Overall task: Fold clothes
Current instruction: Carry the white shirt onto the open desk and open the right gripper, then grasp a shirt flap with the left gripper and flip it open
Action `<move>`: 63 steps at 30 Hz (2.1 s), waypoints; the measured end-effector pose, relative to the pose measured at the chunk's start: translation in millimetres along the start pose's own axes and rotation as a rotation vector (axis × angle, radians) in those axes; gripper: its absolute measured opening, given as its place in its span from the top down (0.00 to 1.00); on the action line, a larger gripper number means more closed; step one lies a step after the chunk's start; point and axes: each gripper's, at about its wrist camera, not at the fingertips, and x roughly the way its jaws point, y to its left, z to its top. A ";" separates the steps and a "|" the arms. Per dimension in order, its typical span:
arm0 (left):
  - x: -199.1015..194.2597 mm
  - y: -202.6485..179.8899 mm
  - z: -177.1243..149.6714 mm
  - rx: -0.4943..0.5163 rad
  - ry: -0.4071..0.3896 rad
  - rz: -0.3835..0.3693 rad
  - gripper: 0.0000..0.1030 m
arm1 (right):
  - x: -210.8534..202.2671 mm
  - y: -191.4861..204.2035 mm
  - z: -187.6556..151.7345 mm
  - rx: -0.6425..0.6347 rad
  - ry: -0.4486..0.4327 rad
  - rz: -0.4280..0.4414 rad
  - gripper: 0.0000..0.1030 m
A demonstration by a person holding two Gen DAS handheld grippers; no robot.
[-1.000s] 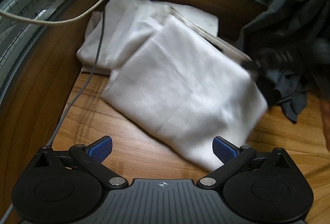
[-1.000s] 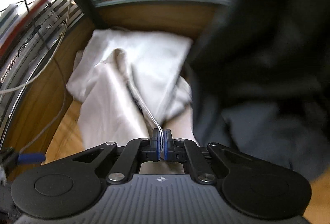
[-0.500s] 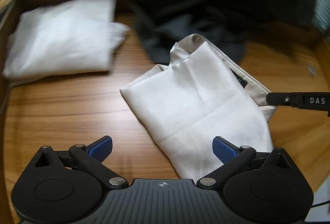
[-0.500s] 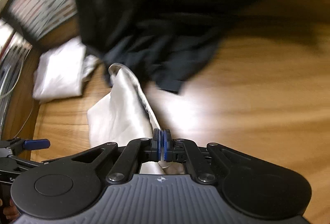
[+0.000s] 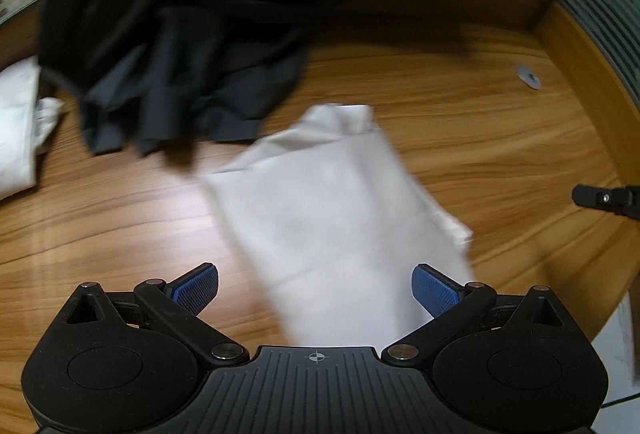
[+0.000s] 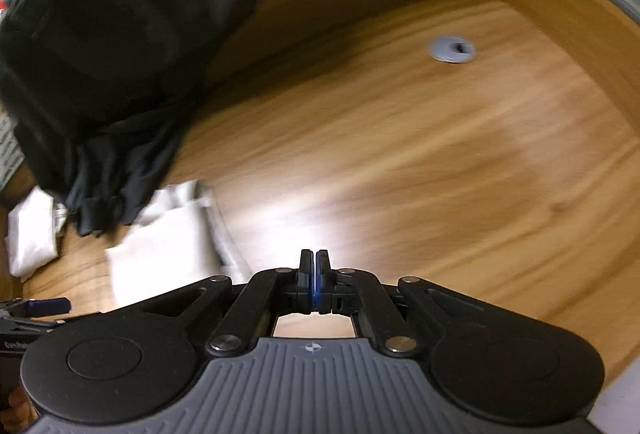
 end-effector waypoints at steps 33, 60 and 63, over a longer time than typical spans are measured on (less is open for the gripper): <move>48.9 -73.7 1.0 -0.035 -0.037 0.175 0.92 | 24.8 8.2 4.2 -0.257 0.142 0.117 0.86; -56.0 148.2 -97.6 -0.410 0.012 0.401 0.96 | 91.2 179.7 -65.4 -0.513 0.296 0.216 0.54; -62.7 154.8 -97.5 -0.404 0.000 0.364 0.90 | 102.9 191.6 -76.1 -0.547 0.309 0.200 0.47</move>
